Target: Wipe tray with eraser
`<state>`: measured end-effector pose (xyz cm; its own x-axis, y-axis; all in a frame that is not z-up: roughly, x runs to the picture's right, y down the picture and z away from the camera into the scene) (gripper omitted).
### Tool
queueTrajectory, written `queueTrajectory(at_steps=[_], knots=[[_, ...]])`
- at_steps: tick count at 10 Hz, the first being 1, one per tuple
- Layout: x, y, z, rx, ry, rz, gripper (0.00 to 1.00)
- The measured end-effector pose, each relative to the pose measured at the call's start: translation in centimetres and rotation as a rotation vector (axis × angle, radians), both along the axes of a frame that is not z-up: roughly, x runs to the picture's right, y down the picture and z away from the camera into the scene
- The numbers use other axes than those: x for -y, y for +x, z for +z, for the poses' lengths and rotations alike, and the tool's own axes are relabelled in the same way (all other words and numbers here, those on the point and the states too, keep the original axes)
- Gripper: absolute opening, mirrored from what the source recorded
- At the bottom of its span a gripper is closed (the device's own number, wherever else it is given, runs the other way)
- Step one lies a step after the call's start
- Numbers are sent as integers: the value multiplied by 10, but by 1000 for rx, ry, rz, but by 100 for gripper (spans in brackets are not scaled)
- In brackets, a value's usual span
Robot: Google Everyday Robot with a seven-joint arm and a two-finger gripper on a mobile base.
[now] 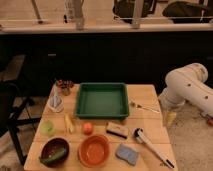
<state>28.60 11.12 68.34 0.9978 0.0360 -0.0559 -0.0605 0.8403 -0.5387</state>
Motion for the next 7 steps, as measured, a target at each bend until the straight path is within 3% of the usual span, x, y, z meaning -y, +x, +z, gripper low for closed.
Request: queueTrajectory(at_steps=[4, 7], knots=[[-19, -6, 4, -73, 49, 104, 80], [-35, -26, 9, -75, 49, 100, 80]])
